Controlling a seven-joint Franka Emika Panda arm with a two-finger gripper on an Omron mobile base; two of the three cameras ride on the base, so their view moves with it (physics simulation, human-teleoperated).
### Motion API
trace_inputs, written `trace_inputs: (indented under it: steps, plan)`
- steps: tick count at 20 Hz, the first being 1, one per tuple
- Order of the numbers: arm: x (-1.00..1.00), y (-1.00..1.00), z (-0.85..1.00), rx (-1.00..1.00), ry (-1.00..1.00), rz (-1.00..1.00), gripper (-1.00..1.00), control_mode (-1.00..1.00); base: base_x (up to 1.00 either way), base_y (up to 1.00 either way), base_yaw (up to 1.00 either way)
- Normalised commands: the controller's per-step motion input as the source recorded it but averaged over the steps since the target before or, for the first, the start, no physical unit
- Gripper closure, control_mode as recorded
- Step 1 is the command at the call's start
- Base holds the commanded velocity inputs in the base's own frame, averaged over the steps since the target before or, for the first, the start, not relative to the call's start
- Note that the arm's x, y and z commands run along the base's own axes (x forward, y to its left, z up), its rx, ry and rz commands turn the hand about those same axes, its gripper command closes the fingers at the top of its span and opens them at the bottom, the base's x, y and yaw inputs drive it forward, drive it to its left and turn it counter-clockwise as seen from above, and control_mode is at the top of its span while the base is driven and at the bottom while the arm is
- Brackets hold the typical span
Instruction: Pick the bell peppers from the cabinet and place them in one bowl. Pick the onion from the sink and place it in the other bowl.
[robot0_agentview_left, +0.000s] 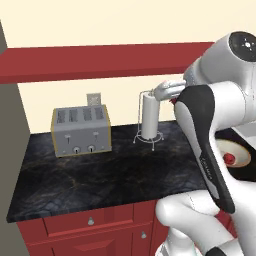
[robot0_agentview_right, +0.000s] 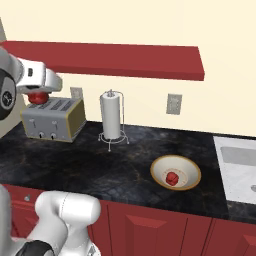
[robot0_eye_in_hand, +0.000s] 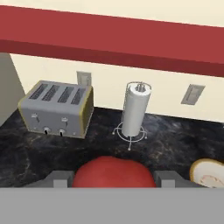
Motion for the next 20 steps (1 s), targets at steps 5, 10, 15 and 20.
trace_inputs:
  steps: [5, 10, 15, 20]
  plan:
    - [-0.67, -0.59, -0.85, -0.14, 0.12, 0.11, 1.0, -1.0, 0.0, 0.0, 0.0]
    - [-0.16, -0.77, -0.83, -0.23, 0.19, 0.03, 1.0, -1.0, 0.0, 0.0, 0.0]
    - [0.19, -0.98, -0.65, -0.19, 0.15, 0.0, 1.0, -1.0, 0.0, 0.0, 0.0]
    - [0.36, -1.0, -0.54, -0.12, 0.1, 0.0, 1.0, -1.0, 0.0, 0.0, 0.0]
